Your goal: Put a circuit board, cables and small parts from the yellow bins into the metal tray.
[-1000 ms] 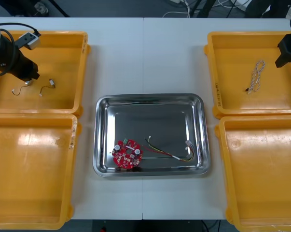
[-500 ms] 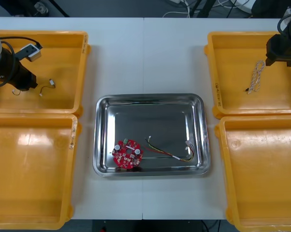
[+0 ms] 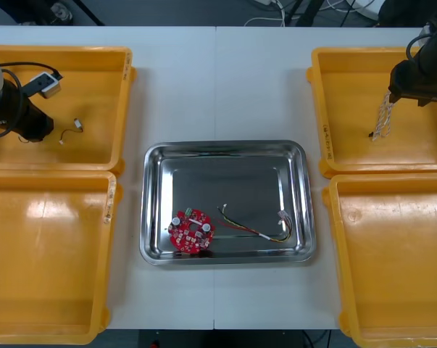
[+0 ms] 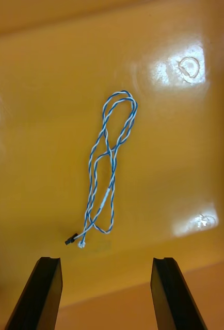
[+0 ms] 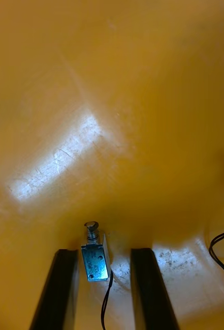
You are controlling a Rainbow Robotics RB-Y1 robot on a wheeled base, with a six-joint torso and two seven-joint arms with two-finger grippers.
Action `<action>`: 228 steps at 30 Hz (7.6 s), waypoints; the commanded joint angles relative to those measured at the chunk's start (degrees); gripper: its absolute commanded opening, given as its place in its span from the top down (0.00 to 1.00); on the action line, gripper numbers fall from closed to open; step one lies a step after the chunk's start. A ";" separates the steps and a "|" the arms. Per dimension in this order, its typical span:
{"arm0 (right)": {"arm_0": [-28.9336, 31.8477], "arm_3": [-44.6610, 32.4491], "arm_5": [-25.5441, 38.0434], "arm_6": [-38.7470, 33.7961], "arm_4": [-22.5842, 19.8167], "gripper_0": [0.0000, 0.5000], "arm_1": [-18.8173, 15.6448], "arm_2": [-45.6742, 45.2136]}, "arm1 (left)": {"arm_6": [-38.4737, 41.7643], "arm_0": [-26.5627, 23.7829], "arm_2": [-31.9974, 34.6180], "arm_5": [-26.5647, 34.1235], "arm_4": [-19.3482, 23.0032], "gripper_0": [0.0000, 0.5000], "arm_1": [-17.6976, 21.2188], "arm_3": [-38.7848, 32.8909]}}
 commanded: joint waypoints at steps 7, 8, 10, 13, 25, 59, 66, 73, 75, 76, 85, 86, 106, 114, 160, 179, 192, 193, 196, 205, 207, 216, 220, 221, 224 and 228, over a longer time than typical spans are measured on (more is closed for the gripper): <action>-3.86 4.72 -5.97 -1.48 -0.14 0.00 0.64 -3.19 | -4.06 0.38 -0.82 -1.56 2.24 1.00 1.09 1.63; -3.86 5.07 -6.23 -1.48 -0.23 0.00 0.64 -3.28 | -4.15 0.38 -0.82 -1.56 2.24 1.00 1.09 1.63; -3.86 6.82 -7.90 -1.30 -0.41 0.00 0.64 -3.37 | -4.24 0.38 -0.82 -1.65 2.77 1.00 1.09 1.63; -3.86 8.49 -9.75 -1.30 -0.49 0.00 0.64 -3.46 | -4.24 0.29 -0.73 -1.47 3.30 1.00 1.26 1.54; -3.86 16.84 -19.24 -0.95 -4.10 0.00 0.64 -3.46 | -0.72 -2.52 1.73 10.83 3.03 1.00 4.08 -6.45; -3.69 22.56 -24.51 -1.48 -3.66 0.00 2.13 -1.17 | 56.41 -3.22 -11.02 40.98 4.61 1.00 -0.93 -55.14; -3.51 22.56 -24.51 -1.04 -3.48 0.00 2.39 -1.17 | 68.36 -3.31 -17.26 40.98 3.82 1.00 -3.22 -60.15; -3.25 22.56 -24.51 -1.04 -3.39 0.77 2.48 -1.17 | 76.88 -3.22 -23.23 40.37 2.24 1.00 -5.77 -62.70; -2.99 22.56 -24.51 -1.04 -3.39 0.98 2.39 -1.17 | 78.91 -3.14 -24.99 39.75 1.63 1.00 -6.47 -62.70; -2.99 22.56 -24.51 -0.86 -3.39 1.00 2.39 -1.17 | 80.14 -2.96 -26.13 39.13 1.27 1.00 -6.82 -62.62; -2.99 22.56 -25.04 -0.42 -3.22 1.00 2.39 -1.17 | 87.52 -0.06 -32.81 30.70 0.57 1.00 -7.08 -61.21; -2.99 22.47 -25.30 -0.24 -3.04 1.00 2.39 -1.17 | 87.96 0.20 -33.61 29.38 0.48 1.00 -7.08 -60.77; -2.99 4.98 -5.53 1.43 -0.14 1.00 2.22 -1.00 | 88.93 2.22 -41.08 17.07 1.01 1.00 -7.26 -50.13; -0.70 -5.92 5.02 1.51 0.12 1.00 2.30 -1.35 | 89.80 2.22 -42.13 16.11 1.54 1.00 -7.35 -50.13; 17.76 -52.33 17.37 3.27 -17.28 1.00 4.94 20.54 | 92.00 -3.31 -23.50 35.97 4.09 0.00 -6.29 -56.90; 20.66 -55.67 10.20 13.64 -21.76 1.00 4.94 34.16 | 90.16 -6.30 -11.02 36.50 3.03 0.00 -2.95 -43.72; 19.34 -49.86 4.40 33.77 -21.85 1.00 7.75 35.39 | 84.18 -6.39 -7.50 32.63 0.66 0.00 0.74 -33.35; 19.34 -49.43 3.88 34.56 -21.94 1.00 7.67 35.48 | 84.18 -6.30 -7.33 32.63 0.66 0.00 0.83 -33.00; 19.34 -47.49 1.59 38.25 -21.41 1.00 7.67 35.83 | 84.80 -6.39 -7.15 32.63 0.40 0.00 1.35 -31.94; 19.43 -44.77 -3.24 46.60 -18.34 1.00 7.67 38.20 | 85.85 -6.30 -5.92 29.47 0.48 0.00 1.88 -26.58; 19.43 -44.77 -3.68 46.86 -17.02 1.00 7.67 39.26 | 85.94 -6.39 -6.01 27.97 0.48 0.00 1.88 -25.09; 21.89 -44.68 -7.46 46.78 -13.59 1.00 7.58 42.16 | 86.29 -6.30 -6.01 24.37 1.45 0.00 1.44 -21.31; 23.12 -44.77 -8.52 46.69 -12.97 1.00 7.49 42.16 | 86.29 -6.21 -6.10 22.70 1.71 0.00 1.09 -19.90; 23.29 -44.77 -8.87 46.78 -12.89 1.00 7.40 42.16 | 86.20 -6.21 -6.18 22.35 1.80 0.00 1.00 -19.55; 24.26 -44.68 -10.45 46.69 -12.71 1.00 7.05 42.16 | 86.03 -6.13 -6.27 20.41 1.63 0.00 0.47 -18.23; 24.88 -44.68 -11.59 46.60 -12.71 1.00 6.52 42.25 | 85.85 -6.13 -7.77 17.51 1.27 0.00 0.03 -16.65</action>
